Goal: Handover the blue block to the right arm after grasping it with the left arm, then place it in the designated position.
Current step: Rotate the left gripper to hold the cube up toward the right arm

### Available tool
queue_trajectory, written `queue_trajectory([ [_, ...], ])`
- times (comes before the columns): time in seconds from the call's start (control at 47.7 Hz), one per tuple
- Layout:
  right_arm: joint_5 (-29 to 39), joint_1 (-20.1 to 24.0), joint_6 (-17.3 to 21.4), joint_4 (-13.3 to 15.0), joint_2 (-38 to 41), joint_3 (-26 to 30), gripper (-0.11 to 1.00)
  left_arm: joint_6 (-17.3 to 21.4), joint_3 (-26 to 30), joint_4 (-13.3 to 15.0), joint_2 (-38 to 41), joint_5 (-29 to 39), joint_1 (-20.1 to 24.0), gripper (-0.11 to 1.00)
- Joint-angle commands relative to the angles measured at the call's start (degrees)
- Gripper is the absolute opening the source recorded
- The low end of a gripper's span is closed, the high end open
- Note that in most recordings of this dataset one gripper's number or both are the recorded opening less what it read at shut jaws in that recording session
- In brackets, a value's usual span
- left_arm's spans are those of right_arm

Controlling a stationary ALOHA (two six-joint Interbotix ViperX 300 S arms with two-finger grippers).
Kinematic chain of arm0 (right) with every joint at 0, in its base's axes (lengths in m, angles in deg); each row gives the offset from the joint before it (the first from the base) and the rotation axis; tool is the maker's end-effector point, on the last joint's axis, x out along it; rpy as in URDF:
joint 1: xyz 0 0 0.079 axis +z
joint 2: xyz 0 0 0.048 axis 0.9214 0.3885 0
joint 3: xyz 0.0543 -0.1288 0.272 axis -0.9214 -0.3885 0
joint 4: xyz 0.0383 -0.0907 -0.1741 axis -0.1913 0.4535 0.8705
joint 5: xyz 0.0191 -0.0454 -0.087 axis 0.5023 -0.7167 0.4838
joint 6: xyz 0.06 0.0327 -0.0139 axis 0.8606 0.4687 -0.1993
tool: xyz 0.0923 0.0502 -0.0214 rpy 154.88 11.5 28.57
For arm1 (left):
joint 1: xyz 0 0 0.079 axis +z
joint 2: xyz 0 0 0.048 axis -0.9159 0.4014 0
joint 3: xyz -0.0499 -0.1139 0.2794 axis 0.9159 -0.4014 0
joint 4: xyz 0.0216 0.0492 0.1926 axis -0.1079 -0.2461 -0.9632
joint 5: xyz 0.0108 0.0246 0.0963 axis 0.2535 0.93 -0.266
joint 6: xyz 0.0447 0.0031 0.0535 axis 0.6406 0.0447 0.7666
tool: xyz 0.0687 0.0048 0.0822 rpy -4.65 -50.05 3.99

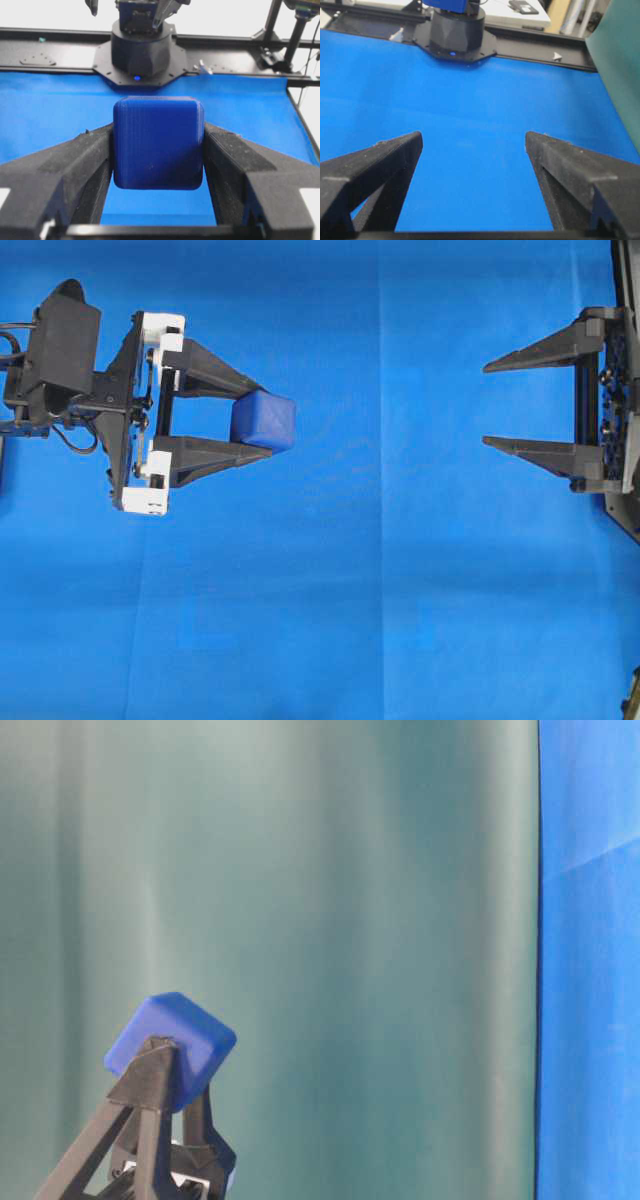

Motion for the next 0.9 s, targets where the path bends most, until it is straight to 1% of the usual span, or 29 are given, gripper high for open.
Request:
queue_trajectory([
  [0.0,-0.35,0.0,-0.09,0.0,0.18,1.58,0.97,-0.09,0.7,0.09,-0.44,-0.53,-0.18,0.48],
  [0.293,-0.26,0.09,-0.18,0.09,0.18,1.67,0.97,-0.09,0.7,0.09,-0.44,-0.53,-0.18,0.48],
  [0.377,-0.26,0.18,-0.7,0.62,0.26,1.76,0.97,-0.09,0.7,0.09,-0.44,-0.53,-0.18,0.48],
  [0.482,-0.18,0.26,-1.85,3.6,0.26,1.93,0.97,-0.09,0.79,0.09,-0.44,-0.53,-0.18,0.48],
  [0.628,-0.18,0.35,-5.71,8.61,0.44,2.55,0.97,-0.09,0.7,0.09,-0.44,-0.53,-0.18,0.48],
  [0.733,-0.18,0.35,-10.11,12.92,0.62,2.72,0.96,-0.18,0.7,0.09,-0.44,-0.53,-0.18,0.48],
  [0.754,-0.26,0.35,-11.69,14.33,0.7,2.81,0.96,-0.18,0.79,0.09,-0.44,-0.53,-0.18,0.48],
  [0.796,-0.44,0.26,-13.71,15.91,0.88,2.81,0.96,-0.09,0.79,0.09,-0.44,-0.53,-0.18,0.48],
  [0.88,-0.62,0.35,-17.67,17.84,1.14,3.08,0.96,-0.18,0.79,0.09,-0.44,-0.53,-0.18,0.48],
])
